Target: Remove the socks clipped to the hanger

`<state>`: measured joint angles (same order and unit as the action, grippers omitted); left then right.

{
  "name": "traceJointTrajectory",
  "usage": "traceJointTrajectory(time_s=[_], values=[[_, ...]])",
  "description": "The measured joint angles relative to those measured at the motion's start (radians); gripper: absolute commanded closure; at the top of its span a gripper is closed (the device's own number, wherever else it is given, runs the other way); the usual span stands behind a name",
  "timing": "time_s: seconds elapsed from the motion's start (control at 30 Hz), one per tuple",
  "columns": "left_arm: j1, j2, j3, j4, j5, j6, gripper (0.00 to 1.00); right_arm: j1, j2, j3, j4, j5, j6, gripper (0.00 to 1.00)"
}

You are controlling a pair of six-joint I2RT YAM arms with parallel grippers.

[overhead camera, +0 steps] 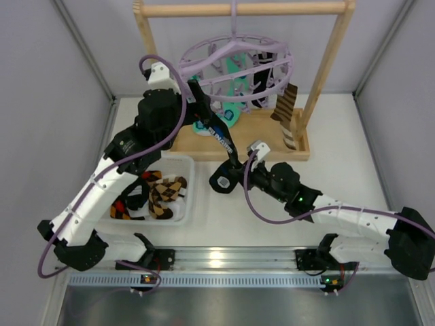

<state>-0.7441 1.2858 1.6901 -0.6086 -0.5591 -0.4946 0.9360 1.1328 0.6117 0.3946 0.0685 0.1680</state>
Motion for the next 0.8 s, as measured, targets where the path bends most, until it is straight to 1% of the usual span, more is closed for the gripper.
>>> traceJointTrajectory(time_s=[0.07,0.2,0.33,0.47,0.67,0.8], values=[[0.000,0.008,-0.010,0.014,0.044,-0.004,0.02,0.000,-0.007,-0.009,-0.003,-0.003,0.008,1.00],[0.000,0.049,-0.009,0.039,0.100,-0.009,0.05,0.000,-0.008,-0.036,-0.010,-0.010,0.023,1.00],[0.000,0.092,-0.009,0.042,0.122,-0.014,0.09,0.000,-0.020,-0.073,-0.023,-0.014,0.039,1.00],[0.000,0.101,-0.012,0.042,0.138,-0.026,0.12,0.000,-0.033,-0.077,-0.029,-0.021,0.046,1.00],[-0.001,0.102,-0.012,0.063,0.187,-0.046,0.14,0.000,-0.034,-0.076,-0.028,-0.029,0.053,1.00],[-0.005,0.111,-0.012,0.068,0.192,-0.050,0.16,0.001,-0.021,-0.074,-0.026,-0.028,0.054,1.00]])
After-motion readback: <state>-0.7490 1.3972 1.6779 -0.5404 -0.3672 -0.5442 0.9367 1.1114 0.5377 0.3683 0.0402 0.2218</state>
